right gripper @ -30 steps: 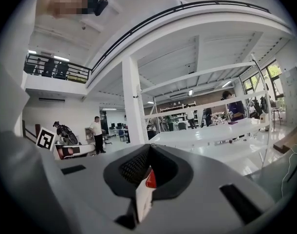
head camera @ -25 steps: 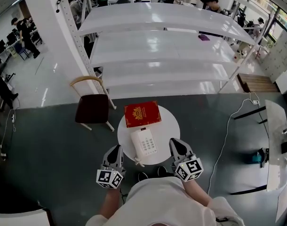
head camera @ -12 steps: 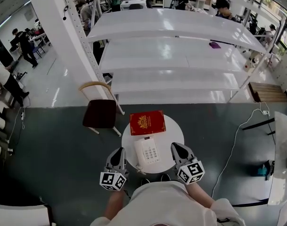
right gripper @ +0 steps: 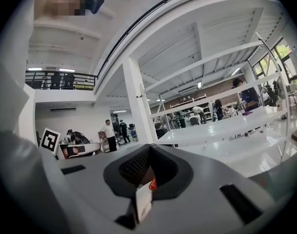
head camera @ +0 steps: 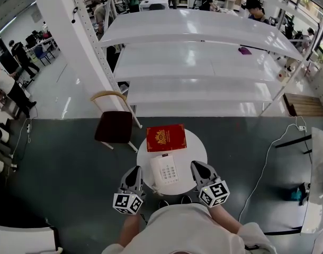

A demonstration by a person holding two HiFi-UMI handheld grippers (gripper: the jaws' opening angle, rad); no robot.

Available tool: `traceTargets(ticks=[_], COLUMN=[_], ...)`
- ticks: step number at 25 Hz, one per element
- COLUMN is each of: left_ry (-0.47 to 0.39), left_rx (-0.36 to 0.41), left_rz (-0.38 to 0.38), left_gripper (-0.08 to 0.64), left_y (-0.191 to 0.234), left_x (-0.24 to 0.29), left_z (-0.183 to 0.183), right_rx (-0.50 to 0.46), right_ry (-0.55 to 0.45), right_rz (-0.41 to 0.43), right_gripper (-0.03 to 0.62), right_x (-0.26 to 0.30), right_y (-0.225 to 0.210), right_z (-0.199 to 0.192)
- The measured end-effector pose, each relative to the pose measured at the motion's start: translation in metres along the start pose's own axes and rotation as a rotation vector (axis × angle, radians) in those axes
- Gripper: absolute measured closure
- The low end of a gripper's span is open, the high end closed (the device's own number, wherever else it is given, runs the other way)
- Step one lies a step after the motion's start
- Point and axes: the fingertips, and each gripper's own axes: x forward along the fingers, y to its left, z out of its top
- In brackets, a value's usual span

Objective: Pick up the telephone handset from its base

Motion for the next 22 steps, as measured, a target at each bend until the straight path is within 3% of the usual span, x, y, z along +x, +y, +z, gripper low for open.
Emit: traceTargets(ticks=[8, 22], left_ry=[-0.002, 0.016], left_rx=[-0.001, -0.005], left_rz=[0.021, 0.059], left_gripper=[0.538, 0.538], left_y=[0.002, 0.019], left_x=[-0.009, -0.04], left_z=[0.001, -0.005], right_rx=[-0.034, -0.046], right_ry=[0.041, 0.195], right_rz=[0.046, 0.092], right_gripper=[0.583, 0.583], right_x=[-0.006, 0.011], right_y=[0.005, 0.03], right_z=[-0.018, -0.095])
